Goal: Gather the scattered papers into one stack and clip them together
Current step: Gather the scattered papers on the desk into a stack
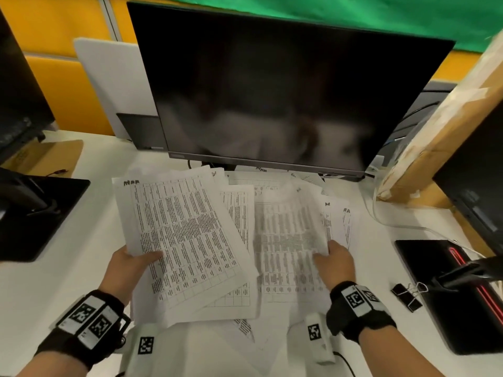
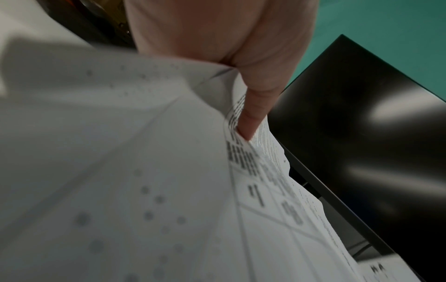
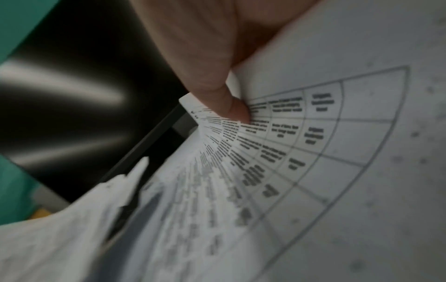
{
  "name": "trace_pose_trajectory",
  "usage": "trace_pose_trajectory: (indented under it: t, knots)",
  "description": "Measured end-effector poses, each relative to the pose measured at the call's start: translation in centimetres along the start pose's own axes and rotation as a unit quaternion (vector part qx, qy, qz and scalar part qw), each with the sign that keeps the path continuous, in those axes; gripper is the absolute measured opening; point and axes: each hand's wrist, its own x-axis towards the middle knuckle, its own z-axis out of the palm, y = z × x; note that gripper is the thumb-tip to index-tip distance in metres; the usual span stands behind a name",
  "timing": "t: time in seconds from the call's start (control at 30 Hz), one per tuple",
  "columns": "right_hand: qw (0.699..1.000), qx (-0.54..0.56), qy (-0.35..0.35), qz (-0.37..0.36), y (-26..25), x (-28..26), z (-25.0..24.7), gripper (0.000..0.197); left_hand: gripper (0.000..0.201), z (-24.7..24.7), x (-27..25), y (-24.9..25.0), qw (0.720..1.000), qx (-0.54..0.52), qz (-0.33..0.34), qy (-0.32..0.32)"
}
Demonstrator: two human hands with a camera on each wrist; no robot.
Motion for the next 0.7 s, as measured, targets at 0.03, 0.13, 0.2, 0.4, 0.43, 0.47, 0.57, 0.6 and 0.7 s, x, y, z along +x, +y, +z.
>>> trace_pose_trajectory:
  t: [0.03,0.13,0.2,0.4,0.43,0.47,0.57,0.6,0.7]
  knots:
    - [0.998,-0.063,0.014,0.025,0.9,0.3,-0.4,0.029,0.025,0.0,0.0,0.0,1.000,0.000,0.002,0.001]
    - [0.985,-0.153,-0.017,0.078,2.7,0.6,-0.9,0.055,0.024,0.3,0.0,0.1,1.000,0.000,0.004,-0.003]
    - [0.986,-0.154,-0.027,0.064,3.3,0.6,-0.8,0.056,0.023,0.6,0.1,0.1,1.000,0.002,0.003,-0.006]
    - [0.997,-0.069,0.033,-0.021,2.9,-0.5,-1.2,0.051,0.024,0.9,0.5,0.1,1.000,0.015,0.004,-0.003]
    - [0.998,-0.022,0.040,-0.036,2.6,-0.8,-1.6,0.054,0.025,0.8,0.6,0.1,1.000,0.016,0.003,-0.001]
    - [0.998,0.013,0.045,-0.046,2.3,-1.0,-2.0,0.058,0.026,0.8,0.7,0.1,1.000,0.016,0.001,0.001]
    - [0.996,0.018,0.043,-0.074,1.7,-0.9,-2.8,0.053,0.029,0.5,0.8,-0.2,1.000,0.012,-0.004,0.005]
    - [0.995,-0.003,0.050,-0.092,1.8,-0.8,-3.0,0.044,0.031,0.5,0.8,-0.1,1.000,0.010,-0.005,0.005]
    - [0.990,-0.013,0.088,-0.112,1.0,-0.9,-4.3,0.028,0.031,0.5,0.8,-0.1,1.000,0.003,-0.004,0.008]
